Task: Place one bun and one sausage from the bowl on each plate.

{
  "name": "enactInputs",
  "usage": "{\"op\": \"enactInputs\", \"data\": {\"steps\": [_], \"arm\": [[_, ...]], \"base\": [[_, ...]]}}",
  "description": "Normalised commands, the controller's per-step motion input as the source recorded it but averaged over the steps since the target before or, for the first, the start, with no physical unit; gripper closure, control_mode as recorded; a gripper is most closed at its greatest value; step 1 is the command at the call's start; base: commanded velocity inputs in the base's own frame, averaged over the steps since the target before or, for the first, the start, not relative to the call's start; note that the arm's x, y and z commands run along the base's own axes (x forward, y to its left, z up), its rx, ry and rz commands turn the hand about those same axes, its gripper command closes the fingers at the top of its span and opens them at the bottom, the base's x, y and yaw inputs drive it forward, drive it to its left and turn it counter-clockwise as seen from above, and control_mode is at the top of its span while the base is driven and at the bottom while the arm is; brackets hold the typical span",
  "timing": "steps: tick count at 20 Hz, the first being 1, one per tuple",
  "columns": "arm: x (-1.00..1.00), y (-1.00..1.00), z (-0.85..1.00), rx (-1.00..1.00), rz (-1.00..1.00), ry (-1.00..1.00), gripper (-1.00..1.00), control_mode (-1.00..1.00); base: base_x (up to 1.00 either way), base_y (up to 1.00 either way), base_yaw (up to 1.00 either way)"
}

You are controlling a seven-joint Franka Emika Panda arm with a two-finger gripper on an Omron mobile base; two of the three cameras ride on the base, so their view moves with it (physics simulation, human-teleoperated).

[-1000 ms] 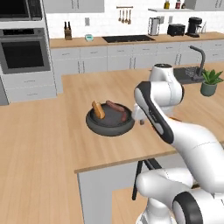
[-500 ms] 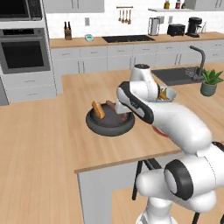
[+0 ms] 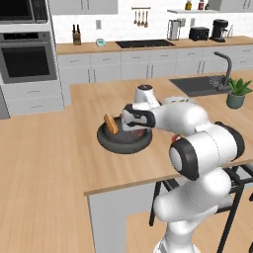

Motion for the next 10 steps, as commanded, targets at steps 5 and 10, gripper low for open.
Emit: {"op": "enactInputs", "data": {"steps": [5,10], "arm": [[0.90,0.00,-0.30,-0.05,-0.14,0.03,-1.00,-1.00],[0.44,-0.16,-0.32,-0.02,-0.13,0.11,-1.00,-1.00]], "base": [[0.00,0.00,0.00],[0.00,0.00,0.00]]}}
